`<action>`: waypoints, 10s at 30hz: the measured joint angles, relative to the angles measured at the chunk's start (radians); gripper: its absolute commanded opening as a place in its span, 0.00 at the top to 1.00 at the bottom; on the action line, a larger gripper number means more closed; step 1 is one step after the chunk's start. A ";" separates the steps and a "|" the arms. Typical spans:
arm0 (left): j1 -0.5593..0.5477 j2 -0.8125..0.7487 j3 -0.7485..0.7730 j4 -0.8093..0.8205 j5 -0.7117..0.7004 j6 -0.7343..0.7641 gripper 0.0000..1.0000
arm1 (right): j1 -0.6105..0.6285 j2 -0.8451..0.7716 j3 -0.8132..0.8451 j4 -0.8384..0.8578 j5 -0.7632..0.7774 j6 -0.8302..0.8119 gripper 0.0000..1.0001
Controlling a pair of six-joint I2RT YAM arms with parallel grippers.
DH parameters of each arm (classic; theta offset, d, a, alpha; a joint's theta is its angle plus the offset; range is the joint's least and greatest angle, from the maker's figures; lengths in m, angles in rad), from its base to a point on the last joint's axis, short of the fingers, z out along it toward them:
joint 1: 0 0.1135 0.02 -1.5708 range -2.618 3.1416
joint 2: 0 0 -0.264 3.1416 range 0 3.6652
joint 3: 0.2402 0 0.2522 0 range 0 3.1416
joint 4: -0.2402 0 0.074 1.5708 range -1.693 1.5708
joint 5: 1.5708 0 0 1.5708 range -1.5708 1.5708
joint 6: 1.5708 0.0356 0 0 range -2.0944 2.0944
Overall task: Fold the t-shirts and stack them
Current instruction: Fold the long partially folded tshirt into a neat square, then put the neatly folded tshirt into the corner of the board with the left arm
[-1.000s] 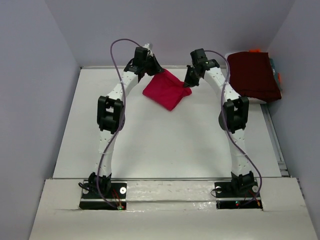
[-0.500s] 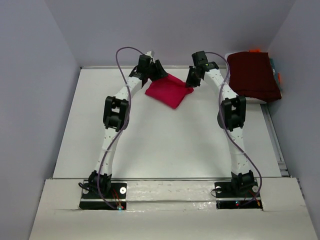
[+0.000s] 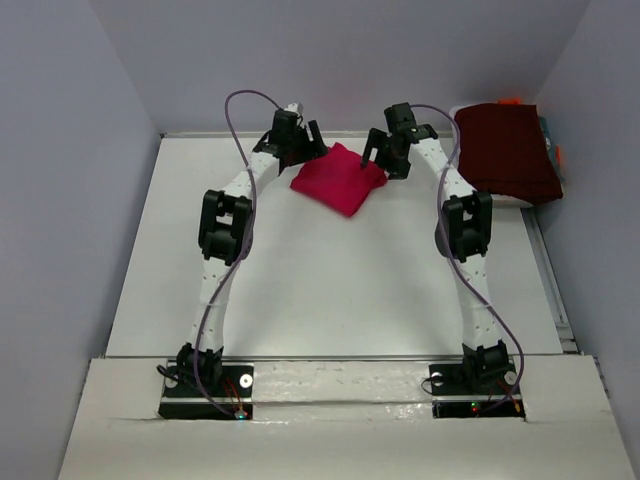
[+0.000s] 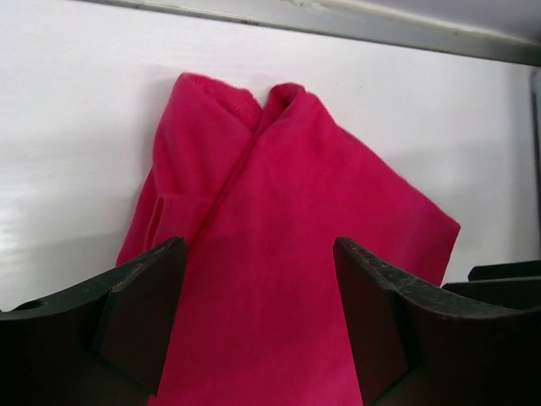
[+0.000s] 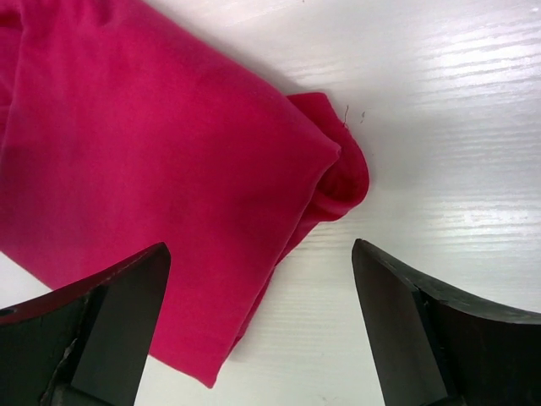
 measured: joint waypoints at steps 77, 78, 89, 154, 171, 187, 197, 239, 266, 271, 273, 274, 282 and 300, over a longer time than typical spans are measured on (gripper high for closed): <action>-0.184 -0.431 -0.575 -0.691 -0.256 0.015 0.26 | 0.183 -0.248 -0.615 -0.117 -0.460 -0.015 0.43; -0.193 -0.465 -0.618 -0.700 -0.243 0.008 0.26 | 0.189 -0.269 -0.648 -0.116 -0.459 -0.019 0.43; -0.256 -0.830 -0.865 -0.759 -0.166 -0.066 0.23 | 0.253 -0.541 -0.866 -0.161 -0.451 -0.023 0.43; 0.302 -0.535 -0.953 -0.252 0.518 0.110 0.11 | 0.264 -0.169 -0.459 0.005 -0.414 0.059 0.43; 0.262 -0.505 -0.948 -0.259 0.578 0.095 0.10 | 0.262 -0.167 -0.459 0.015 -0.433 0.060 0.43; 0.114 -0.415 -0.952 -0.226 0.742 0.046 0.56 | 0.262 -0.165 -0.460 0.019 -0.445 0.060 0.43; 0.116 -0.399 -0.961 -0.233 0.718 0.036 0.94 | 0.262 -0.165 -0.461 0.025 -0.451 0.059 0.28; 0.359 -0.032 0.141 -0.657 -0.542 0.096 0.95 | 0.244 -0.417 -0.441 -0.291 -0.076 -0.005 0.12; 0.539 0.045 0.282 -0.528 -0.538 0.198 0.95 | 0.244 -0.438 -0.481 -0.341 -0.095 -0.043 0.12; 0.555 0.045 0.282 -0.484 -0.523 0.235 0.95 | 0.244 -0.408 -0.423 -0.350 -0.105 -0.044 0.12; 0.558 0.045 0.282 -0.461 -0.516 0.253 0.95 | 0.244 -0.397 -0.401 -0.351 -0.108 -0.045 0.12; 0.560 0.045 0.282 -0.449 -0.512 0.263 0.95 | 0.244 -0.393 -0.395 -0.351 -0.108 -0.045 0.12; 0.560 0.071 0.298 -0.372 -0.444 0.342 0.95 | 0.244 -0.350 -0.359 -0.369 -0.111 -0.046 0.12; 0.492 0.106 0.298 -0.340 -0.253 0.518 0.95 | 0.244 -0.277 -0.291 -0.417 -0.113 -0.050 0.13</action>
